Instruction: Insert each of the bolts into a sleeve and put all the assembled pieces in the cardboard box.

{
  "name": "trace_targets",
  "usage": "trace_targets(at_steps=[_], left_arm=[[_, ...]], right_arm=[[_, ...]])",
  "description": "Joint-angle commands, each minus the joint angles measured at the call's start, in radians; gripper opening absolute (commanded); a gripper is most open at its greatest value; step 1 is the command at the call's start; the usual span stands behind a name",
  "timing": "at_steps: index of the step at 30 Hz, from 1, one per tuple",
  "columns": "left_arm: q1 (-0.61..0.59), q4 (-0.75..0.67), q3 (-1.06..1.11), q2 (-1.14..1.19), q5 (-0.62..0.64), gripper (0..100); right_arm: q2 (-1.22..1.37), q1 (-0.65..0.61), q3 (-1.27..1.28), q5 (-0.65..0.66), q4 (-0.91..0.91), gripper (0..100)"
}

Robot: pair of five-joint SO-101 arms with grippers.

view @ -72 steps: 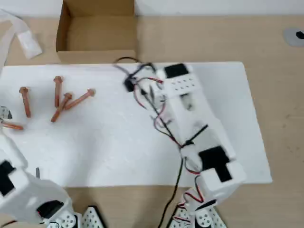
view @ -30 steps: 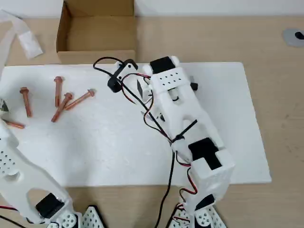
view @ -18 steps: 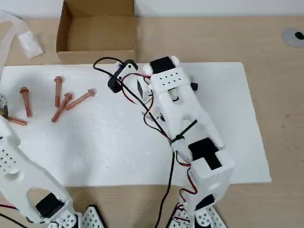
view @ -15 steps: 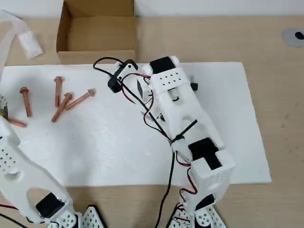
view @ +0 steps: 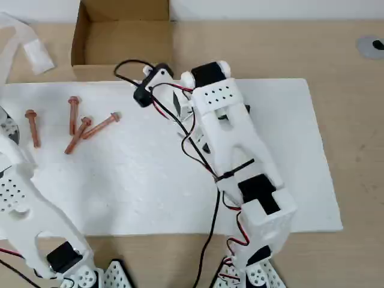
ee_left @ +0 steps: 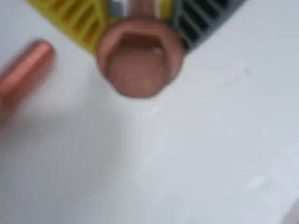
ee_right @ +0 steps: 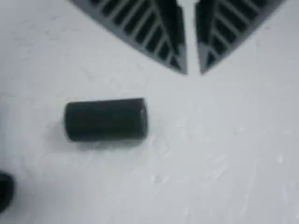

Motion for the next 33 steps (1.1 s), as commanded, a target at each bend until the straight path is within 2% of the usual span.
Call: trace_targets(at_steps=[1, 5, 11, 13, 18, 23, 33], left_arm=[[0.038, 0.012, -0.002, -0.196, -0.054, 1], [0.046, 0.012, 0.043, -0.377, -0.058, 1], [0.049, 0.012, 0.241, -0.72, -0.058, 1], [0.049, 0.011, 0.341, -0.849, -0.06, 1], [0.074, 0.008, 0.574, -1.155, -0.06, 1], [0.118, -0.008, 0.756, -1.431, -0.048, 1], [0.121, -0.172, 1.128, -1.919, -0.014, 1]], right_arm=[[0.001, -0.015, -0.094, 0.021, -0.061, 1.0], [0.068, -0.01, -0.162, 0.232, -0.068, 1.2], [0.295, 0.047, -0.38, 0.379, -0.006, 1.9], [0.384, 0.065, -0.493, 0.433, 0.046, 6.0], [0.539, 0.099, -0.731, 0.456, 0.068, 15.4], [0.604, 0.096, -0.805, 0.476, 0.068, 15.8], [0.654, 0.096, -0.829, 0.519, 0.061, 16.0]])
